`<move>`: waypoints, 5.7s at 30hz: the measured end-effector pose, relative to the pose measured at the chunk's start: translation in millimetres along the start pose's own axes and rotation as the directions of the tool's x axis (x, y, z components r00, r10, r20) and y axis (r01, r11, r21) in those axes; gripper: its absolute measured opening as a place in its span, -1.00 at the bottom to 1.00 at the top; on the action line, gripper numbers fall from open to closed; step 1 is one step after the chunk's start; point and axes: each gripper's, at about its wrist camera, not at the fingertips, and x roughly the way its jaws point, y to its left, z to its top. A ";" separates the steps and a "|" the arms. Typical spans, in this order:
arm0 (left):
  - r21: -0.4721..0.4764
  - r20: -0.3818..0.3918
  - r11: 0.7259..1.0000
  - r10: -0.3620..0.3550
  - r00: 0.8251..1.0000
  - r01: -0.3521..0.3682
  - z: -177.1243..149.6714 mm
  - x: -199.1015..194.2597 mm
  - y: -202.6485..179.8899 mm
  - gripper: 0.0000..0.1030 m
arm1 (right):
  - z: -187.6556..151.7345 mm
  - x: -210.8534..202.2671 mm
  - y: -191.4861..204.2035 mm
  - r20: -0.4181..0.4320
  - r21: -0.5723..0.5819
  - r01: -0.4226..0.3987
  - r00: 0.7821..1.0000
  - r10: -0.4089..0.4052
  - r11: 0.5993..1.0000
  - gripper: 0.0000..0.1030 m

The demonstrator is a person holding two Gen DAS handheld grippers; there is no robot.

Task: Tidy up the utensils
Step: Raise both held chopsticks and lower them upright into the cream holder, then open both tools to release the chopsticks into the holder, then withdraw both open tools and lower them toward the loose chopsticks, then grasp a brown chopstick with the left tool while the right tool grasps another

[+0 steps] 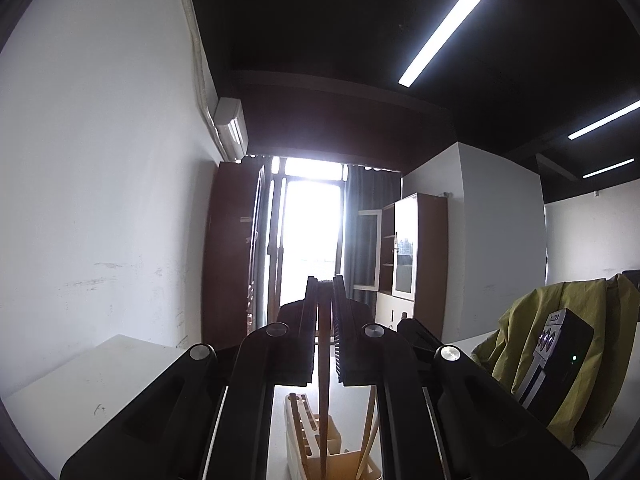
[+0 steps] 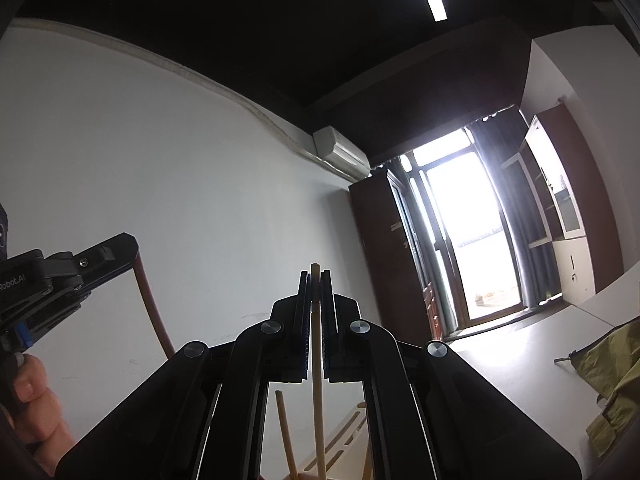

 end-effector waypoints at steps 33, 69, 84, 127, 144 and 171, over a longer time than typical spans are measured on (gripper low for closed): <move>-0.018 -0.286 0.999 -0.045 0.957 0.042 -59.5 49.2 28.2 -0.86 | -37.1 3.4 -3.4 -0.146 -0.024 0.074 0.986 -0.077 0.997 -0.89; 0.018 -0.400 1.000 0.002 0.917 0.006 -53.3 -29.4 26.1 -0.19 | -12.5 -59.1 23.5 -0.372 -0.113 0.246 0.888 -0.271 0.963 -0.34; 0.042 -0.540 0.999 0.012 0.841 0.013 -81.8 -41.8 14.9 -0.06 | -44.6 -81.8 23.5 -0.549 -0.154 0.271 0.776 -0.310 0.950 -0.05; 0.061 -0.844 0.989 -0.021 0.537 0.134 -230.3 -11.7 17.7 -0.13 | -172.0 -61.5 -9.0 -0.875 -0.215 0.323 0.357 -0.329 0.922 -0.07; 0.052 -0.864 0.984 -0.041 0.502 0.170 -242.4 -7.9 15.1 -0.18 | -176.5 -56.8 -1.8 -0.887 -0.207 0.286 0.348 -0.303 0.936 -0.19; 0.066 -0.883 0.988 -0.008 0.470 0.142 -250.7 8.6 7.8 -0.80 | -184.7 -52.4 -0.6 -0.889 -0.294 0.222 0.295 -0.351 0.930 -0.73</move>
